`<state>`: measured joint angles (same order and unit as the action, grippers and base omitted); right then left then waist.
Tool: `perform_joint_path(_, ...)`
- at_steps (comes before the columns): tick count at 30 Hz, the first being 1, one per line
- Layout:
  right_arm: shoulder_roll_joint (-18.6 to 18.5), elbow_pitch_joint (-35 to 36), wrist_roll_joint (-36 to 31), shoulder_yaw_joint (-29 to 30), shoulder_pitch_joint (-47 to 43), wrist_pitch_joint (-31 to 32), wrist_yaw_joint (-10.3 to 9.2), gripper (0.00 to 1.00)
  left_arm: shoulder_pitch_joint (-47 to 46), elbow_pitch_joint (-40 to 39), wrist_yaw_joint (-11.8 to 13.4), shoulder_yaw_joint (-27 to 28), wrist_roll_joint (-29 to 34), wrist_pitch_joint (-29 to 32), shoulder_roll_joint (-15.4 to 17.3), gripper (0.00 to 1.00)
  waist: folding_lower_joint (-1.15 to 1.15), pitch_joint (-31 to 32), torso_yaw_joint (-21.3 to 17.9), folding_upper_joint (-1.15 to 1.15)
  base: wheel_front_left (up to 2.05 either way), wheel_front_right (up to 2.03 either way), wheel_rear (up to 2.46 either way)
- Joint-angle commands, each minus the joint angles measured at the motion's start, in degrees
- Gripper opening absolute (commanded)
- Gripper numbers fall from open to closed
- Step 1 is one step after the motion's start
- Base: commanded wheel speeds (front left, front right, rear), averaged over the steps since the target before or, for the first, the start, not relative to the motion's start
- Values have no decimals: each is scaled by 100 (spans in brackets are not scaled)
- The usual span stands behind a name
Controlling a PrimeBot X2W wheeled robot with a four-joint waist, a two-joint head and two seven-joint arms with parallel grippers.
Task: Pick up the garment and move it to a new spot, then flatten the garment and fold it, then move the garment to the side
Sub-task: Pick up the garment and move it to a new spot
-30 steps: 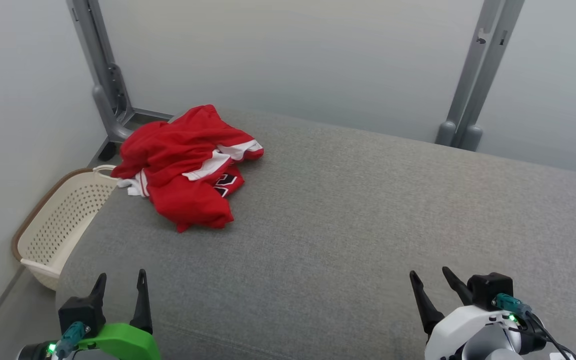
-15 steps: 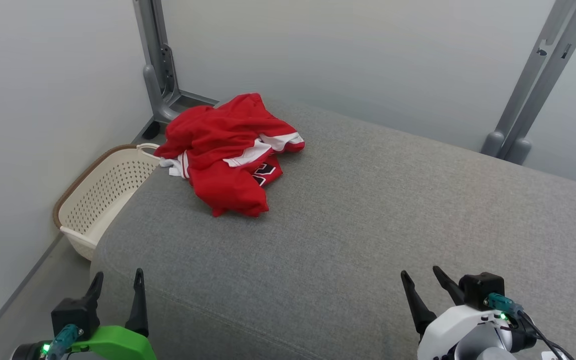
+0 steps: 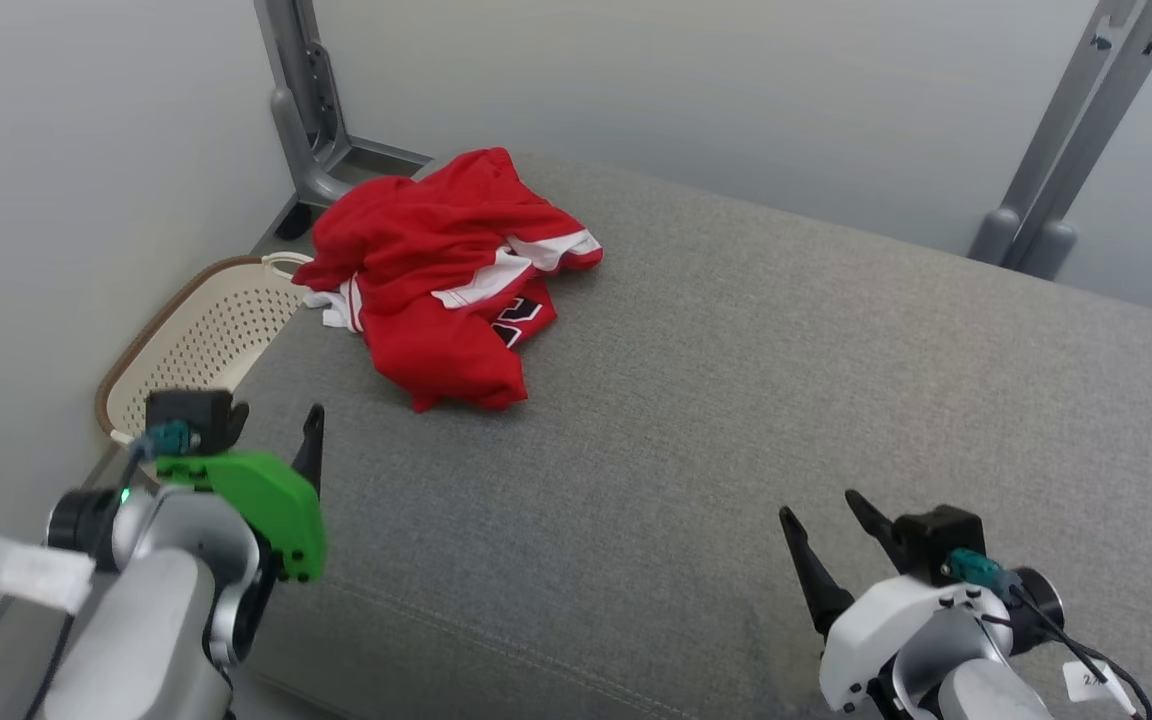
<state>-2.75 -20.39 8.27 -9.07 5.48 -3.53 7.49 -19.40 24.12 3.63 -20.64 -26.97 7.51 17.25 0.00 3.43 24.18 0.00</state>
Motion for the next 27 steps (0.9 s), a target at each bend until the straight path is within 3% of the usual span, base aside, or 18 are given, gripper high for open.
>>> perform_joint_path(1, -25, 85, -94, 6, 117, 49, 0, 100, -256, 59, -89, -40, 52, 79, 11, 100, 0, -335, -259, 0, 0, 0, 0)
perform_joint_path(9, -25, 1189, -647, -84, 378, 703, 0, 100, -2223, 1007, -725, -158, -89, 820, -42, 100, 0, -1491, -846, 0, 0, 0, 0)
perform_joint_path(20, -23, 2208, -1029, -417, 681, 1198, -1, 100, -4218, 2160, -918, -365, 105, 1734, 222, 100, 0, -2810, -1387, 0, 0, 0, 0)
perform_joint_path(27, -24, 2492, -1135, -356, 544, 1269, 0, 100, -4774, 2486, -962, -453, 101, 2100, 335, 100, 0, -3202, -1479, 0, 0, 0, 0)
